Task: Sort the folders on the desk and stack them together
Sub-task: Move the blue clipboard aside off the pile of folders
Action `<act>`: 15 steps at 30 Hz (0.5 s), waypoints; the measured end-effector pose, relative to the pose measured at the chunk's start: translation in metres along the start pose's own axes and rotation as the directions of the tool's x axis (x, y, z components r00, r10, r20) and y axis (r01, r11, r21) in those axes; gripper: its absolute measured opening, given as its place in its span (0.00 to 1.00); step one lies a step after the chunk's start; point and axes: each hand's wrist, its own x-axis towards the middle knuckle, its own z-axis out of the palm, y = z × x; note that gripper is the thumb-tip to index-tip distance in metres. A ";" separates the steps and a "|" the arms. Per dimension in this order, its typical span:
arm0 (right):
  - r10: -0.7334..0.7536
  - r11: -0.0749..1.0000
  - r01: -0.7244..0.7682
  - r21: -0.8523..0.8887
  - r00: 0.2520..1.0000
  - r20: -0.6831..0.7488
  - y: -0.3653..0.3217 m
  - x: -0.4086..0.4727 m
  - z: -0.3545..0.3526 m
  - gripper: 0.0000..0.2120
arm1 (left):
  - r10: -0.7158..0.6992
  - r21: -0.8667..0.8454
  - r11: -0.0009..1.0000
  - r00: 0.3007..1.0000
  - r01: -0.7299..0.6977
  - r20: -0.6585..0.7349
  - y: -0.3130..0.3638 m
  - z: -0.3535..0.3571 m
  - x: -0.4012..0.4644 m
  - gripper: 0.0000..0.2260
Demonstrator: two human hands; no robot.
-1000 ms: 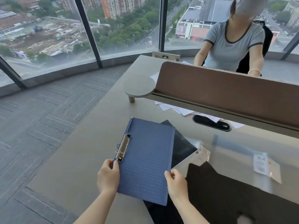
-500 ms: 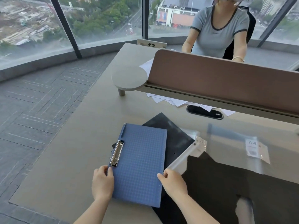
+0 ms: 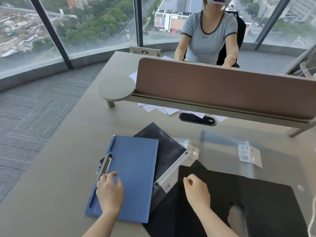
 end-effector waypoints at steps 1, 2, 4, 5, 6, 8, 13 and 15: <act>-0.003 1.000 0.003 -0.005 1.000 -0.024 0.007 0.006 -0.009 0.12 | 0.053 -0.017 0.998 0.998 -0.053 0.039 0.012 0.006 -0.007 0.10; -0.006 1.000 0.006 -0.012 0.999 -0.044 0.016 0.012 -0.020 0.10 | 0.104 -0.035 0.994 0.992 -0.102 0.076 0.026 0.015 -0.017 0.09; -0.001 0.999 -0.003 -0.039 0.997 -0.083 0.037 0.022 -0.040 0.06 | 0.209 -0.087 0.976 0.968 -0.198 0.139 0.052 0.033 -0.038 0.09; 0.005 0.999 -0.011 -0.052 0.995 -0.100 0.048 0.027 -0.049 0.07 | 0.264 -0.122 0.962 0.950 -0.246 0.167 0.065 0.042 -0.049 0.08; 0.010 0.998 -0.017 -0.064 0.994 -0.110 0.059 0.032 -0.058 0.09 | 0.314 -0.150 0.946 0.929 -0.289 0.193 0.078 0.051 -0.061 0.08; 0.015 0.996 -0.025 -0.085 0.994 -0.111 0.080 0.041 -0.075 0.14 | 0.397 -0.170 0.916 0.884 -0.364 0.246 0.102 0.067 -0.082 0.08; -0.015 0.984 0.007 -0.180 0.999 -0.043 0.119 0.058 -0.104 0.22 | 0.551 -0.137 0.829 0.749 -0.542 0.368 0.137 0.100 -0.120 0.16; -0.016 0.973 0.018 -0.232 1.000 0.011 0.130 0.063 -0.112 0.25 | 0.575 -0.093 0.792 0.686 -0.603 0.446 0.145 0.110 -0.132 0.20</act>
